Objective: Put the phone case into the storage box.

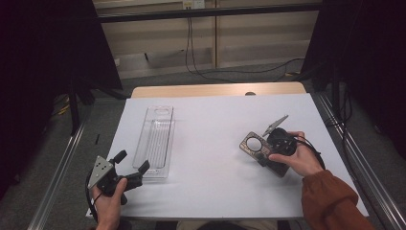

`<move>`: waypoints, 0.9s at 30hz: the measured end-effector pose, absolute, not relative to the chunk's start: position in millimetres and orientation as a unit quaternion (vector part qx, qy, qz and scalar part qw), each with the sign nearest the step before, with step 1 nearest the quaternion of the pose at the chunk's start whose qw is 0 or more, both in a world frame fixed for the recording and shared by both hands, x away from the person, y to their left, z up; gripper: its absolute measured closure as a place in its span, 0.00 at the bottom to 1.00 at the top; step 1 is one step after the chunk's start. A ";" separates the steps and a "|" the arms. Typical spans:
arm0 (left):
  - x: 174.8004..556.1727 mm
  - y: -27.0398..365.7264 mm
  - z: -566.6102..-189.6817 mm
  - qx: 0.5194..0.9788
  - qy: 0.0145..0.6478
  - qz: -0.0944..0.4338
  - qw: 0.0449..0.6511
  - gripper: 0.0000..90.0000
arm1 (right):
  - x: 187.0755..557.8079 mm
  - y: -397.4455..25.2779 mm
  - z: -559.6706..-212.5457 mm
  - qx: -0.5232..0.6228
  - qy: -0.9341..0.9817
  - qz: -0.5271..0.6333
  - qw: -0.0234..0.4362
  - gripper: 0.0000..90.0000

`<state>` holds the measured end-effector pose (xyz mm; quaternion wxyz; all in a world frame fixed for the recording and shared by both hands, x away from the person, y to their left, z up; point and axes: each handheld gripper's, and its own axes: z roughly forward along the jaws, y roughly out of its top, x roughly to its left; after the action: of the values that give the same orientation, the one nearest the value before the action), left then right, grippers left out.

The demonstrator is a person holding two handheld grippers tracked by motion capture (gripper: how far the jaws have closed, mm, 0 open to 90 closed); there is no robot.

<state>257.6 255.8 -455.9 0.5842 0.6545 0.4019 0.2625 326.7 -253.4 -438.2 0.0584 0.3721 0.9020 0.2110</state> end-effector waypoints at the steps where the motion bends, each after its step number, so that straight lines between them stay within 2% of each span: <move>1: 257.7 255.7 -455.9 0.653 0.403 0.263 0.585 0.03 | 325.9 -253.4 -437.3 0.370 0.901 0.219 0.061 0.14; 9: 257.6 255.7 -455.9 0.654 0.402 0.263 0.584 0.03 | 321.7 -254.7 -428.9 0.370 0.889 0.260 0.071 0.14; 27: 256.7 251.8 -455.4 0.653 0.400 0.264 0.586 0.03 | 312.4 -262.9 -432.7 0.350 0.855 0.370 0.096 0.14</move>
<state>256.7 251.8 -455.4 0.5861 0.6530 0.4004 0.2641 312.4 -262.9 -432.7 0.0955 0.3499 0.8552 0.3702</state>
